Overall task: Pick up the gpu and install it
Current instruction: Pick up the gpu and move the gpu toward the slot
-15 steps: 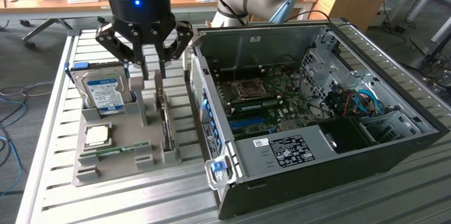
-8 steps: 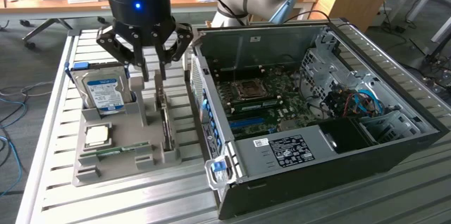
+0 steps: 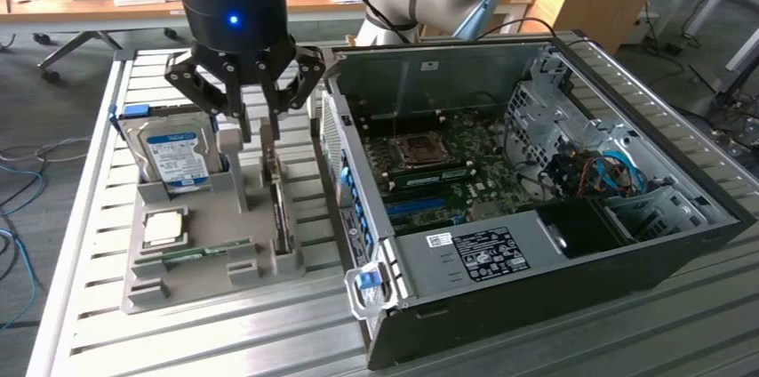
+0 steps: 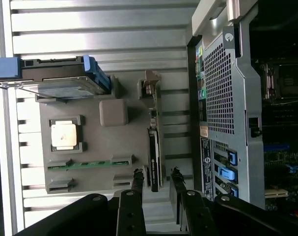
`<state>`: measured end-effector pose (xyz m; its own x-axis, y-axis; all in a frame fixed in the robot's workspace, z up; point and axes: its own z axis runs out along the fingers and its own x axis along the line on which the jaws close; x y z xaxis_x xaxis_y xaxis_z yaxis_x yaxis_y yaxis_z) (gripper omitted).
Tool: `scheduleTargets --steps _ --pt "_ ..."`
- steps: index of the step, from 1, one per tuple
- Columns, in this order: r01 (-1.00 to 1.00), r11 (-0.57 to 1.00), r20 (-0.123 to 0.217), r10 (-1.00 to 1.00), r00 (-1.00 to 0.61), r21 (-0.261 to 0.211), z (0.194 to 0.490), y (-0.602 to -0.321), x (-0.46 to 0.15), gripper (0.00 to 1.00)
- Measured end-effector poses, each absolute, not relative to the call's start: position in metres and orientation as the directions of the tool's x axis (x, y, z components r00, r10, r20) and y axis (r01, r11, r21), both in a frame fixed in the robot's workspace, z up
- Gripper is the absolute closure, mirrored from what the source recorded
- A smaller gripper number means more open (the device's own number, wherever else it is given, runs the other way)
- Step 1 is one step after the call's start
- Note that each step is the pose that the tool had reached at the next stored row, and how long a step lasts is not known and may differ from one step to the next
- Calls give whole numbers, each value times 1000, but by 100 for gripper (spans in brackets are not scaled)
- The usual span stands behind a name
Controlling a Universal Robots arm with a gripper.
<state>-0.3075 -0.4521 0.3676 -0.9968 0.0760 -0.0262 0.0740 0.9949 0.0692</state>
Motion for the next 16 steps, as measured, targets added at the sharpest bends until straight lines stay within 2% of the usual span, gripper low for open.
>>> scheduleTargets --steps 16 --pt "74 995 -27 76 -997 69 351 -452 -307 64"
